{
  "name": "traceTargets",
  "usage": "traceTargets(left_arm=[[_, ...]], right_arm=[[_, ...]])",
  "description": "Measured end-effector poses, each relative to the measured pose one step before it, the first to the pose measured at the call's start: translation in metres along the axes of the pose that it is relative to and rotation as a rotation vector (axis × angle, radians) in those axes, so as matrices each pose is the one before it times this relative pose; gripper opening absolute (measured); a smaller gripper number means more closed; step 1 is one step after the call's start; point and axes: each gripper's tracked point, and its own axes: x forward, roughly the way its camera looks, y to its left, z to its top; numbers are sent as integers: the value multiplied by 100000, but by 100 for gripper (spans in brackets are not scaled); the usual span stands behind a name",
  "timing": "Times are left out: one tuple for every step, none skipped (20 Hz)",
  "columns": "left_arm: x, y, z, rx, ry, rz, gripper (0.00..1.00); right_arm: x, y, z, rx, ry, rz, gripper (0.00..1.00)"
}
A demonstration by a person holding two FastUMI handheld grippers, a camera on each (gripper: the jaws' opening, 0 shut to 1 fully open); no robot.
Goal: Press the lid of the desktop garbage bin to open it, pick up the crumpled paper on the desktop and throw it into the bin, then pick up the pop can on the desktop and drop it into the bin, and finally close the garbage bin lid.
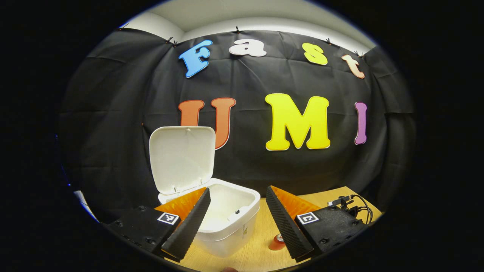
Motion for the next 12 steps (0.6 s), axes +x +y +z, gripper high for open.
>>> traceTargets(left_arm=[[23, 55, 11, -89, -89, 249, 97], [-114, 183, 30, -11, -24, 282, 97], [-74, -12, -49, -1, 52, 145, 97], [-114, 102, 43, -51, -82, 144, 97], [-152, 3, 45, -9, -48, 11, 97], [-78, -46, -11, 246, -143, 84, 97], [-10, -40, 77, 282, -152, -79, 97], [-205, 13, 117, 245, -232, -71, 97], [-25, -63, 85, 278, -216, 52, 97], [-112, 27, -65, 120, -139, -154, 97], [-137, -52, 25, 237, -95, -203, 97], [-125, -26, -55, 390, -14, 46, 97]], right_arm=[[-116, 61, -4, 158, 287, 165, 54], [5, 72, -103, -321, -143, 168, 45], [-59, -105, 235, -448, -823, -539, 43], [-82, -34, -60, -1361, -144, -131, 35], [-108, 27, -99, -1316, 110, -50, 35], [-232, 34, -130, -1521, -277, -346, 35], [-390, -13, 120, -1442, -882, -103, 33], [-610, 112, 289, -1263, -1968, -144, 33], [-528, -36, 685, -1362, -2872, -530, 35], [-382, 161, 520, -1143, -2869, -285, 33], [-547, -721, 862, 306, -3116, -3577, 33], [-681, 157, 514, 1991, -2118, 861, 15]])
